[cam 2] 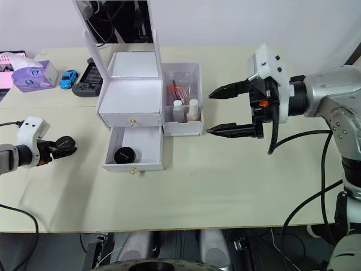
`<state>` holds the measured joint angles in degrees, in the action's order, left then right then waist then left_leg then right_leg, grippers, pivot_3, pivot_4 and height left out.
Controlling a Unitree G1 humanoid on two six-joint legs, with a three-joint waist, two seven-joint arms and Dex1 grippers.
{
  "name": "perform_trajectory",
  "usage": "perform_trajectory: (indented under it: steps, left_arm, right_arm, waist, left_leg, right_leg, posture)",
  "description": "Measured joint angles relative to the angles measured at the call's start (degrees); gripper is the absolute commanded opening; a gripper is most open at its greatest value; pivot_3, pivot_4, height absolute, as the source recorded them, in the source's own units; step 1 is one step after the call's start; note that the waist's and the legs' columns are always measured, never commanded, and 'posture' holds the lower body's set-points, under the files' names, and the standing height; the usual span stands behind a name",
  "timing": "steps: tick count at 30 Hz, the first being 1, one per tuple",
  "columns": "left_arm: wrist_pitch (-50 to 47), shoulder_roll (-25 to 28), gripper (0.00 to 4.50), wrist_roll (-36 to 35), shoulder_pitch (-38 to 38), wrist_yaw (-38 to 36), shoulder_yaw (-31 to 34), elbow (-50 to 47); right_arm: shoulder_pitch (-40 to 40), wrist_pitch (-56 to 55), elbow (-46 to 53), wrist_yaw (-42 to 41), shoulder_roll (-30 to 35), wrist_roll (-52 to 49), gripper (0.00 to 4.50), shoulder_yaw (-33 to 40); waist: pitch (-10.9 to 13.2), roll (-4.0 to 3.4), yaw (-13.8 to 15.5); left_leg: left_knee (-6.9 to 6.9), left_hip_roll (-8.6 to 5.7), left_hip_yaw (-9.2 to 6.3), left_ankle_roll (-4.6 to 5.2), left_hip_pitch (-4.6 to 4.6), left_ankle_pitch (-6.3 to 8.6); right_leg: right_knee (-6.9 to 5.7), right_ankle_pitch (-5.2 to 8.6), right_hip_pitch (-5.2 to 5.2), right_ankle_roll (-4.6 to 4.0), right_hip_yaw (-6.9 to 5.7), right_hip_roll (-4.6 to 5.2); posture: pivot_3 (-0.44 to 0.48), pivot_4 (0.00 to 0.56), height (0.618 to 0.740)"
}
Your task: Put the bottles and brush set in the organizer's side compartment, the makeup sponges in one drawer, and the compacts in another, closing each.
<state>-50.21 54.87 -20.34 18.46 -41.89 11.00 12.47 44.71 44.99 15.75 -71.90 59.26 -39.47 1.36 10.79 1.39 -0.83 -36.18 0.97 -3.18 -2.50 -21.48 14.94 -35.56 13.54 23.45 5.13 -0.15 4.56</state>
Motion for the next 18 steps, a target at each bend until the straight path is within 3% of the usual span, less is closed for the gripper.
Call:
perform_trajectory:
  steps: [10,14,18]
  left_arm:
    - [4.4,-0.3,2.67,0.9,4.7,-1.0,0.2,1.3]
    - [9.1,0.2,2.67,-0.5,7.1,-5.3,1.7,-0.7]
    - [11.8,1.5,2.67,-5.7,9.3,-12.9,3.7,-8.5]
  right_arm:
    - [1.1,-1.7,-2.9,-2.7,0.6,1.1,4.5,-0.2]
    - [1.6,-2.2,-4.0,-3.2,0.5,2.0,4.5,-0.5]
    - [1.9,-3.2,-4.8,-3.5,0.4,2.7,4.5,-0.8]
  waist:
    - [0.0,0.0,0.0]
    - [0.0,0.01,0.0]
    - [0.0,0.0,0.0]
  left_leg:
    - [0.0,0.0,0.0,0.0,-0.02,0.0]
    - [0.0,0.0,0.0,0.0,-0.03,0.0]
    - [0.01,-0.01,0.03,-0.01,-0.06,0.0]
  right_leg:
    - [0.02,-0.01,0.0,0.02,0.0,0.0]
    - [0.02,-0.01,0.01,0.02,0.0,0.0]
    - [0.11,-0.01,0.0,0.02,0.0,0.02]
  posture:
    - [0.0,0.15,0.74]
    - [0.0,0.15,0.74]
    - [0.0,0.15,0.74]
